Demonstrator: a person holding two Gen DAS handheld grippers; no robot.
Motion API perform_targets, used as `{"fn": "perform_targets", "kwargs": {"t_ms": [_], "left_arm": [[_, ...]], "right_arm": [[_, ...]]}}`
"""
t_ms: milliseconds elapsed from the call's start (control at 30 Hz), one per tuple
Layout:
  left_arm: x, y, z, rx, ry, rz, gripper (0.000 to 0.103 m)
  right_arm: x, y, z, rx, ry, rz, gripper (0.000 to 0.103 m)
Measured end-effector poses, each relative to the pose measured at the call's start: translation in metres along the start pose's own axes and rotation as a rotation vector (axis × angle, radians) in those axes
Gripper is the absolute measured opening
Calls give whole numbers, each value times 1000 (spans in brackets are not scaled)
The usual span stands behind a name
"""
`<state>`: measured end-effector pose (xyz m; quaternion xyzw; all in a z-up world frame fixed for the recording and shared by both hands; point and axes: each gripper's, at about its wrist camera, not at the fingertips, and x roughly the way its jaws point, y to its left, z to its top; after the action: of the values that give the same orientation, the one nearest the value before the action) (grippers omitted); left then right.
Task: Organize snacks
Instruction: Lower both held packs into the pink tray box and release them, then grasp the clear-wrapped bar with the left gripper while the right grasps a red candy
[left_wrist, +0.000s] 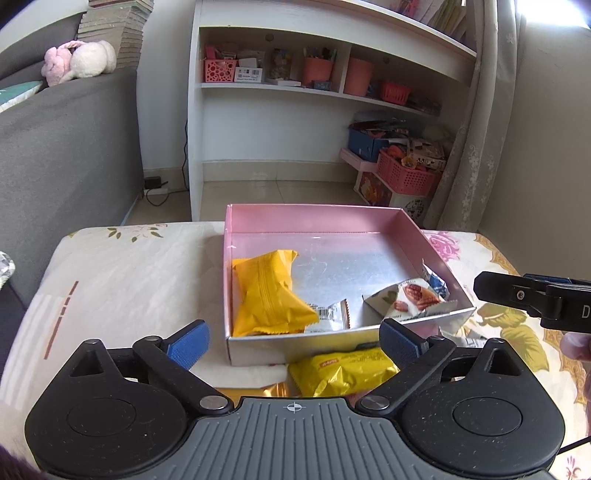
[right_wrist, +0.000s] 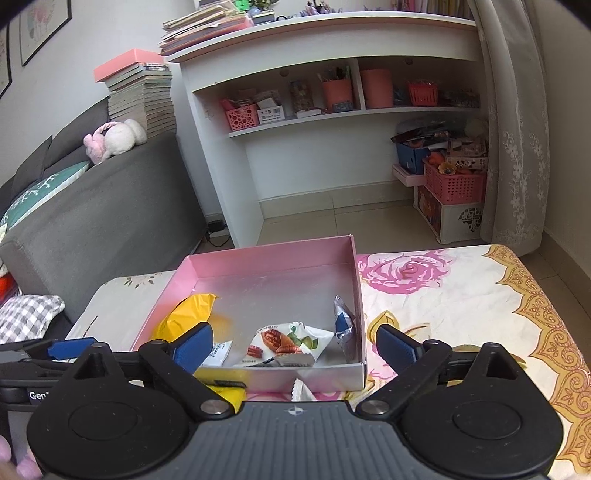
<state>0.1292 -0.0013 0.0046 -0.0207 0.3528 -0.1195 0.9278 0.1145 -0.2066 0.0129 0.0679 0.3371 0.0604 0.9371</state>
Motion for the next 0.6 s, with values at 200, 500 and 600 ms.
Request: {"fn": "perform_targets", "kwargs": {"t_ms": [200, 500, 600], "left_arm": [[-17, 7, -8, 14, 14, -9, 100], [-37, 23, -23, 28, 33, -11, 100], [-41, 27, -27, 33, 36, -13, 100]], "right_arm": [[-12, 7, -5, -36, 3, 20, 90], [-27, 12, -15, -84, 1, 28, 93], [-31, 12, -18, -78, 5, 35, 93]]}}
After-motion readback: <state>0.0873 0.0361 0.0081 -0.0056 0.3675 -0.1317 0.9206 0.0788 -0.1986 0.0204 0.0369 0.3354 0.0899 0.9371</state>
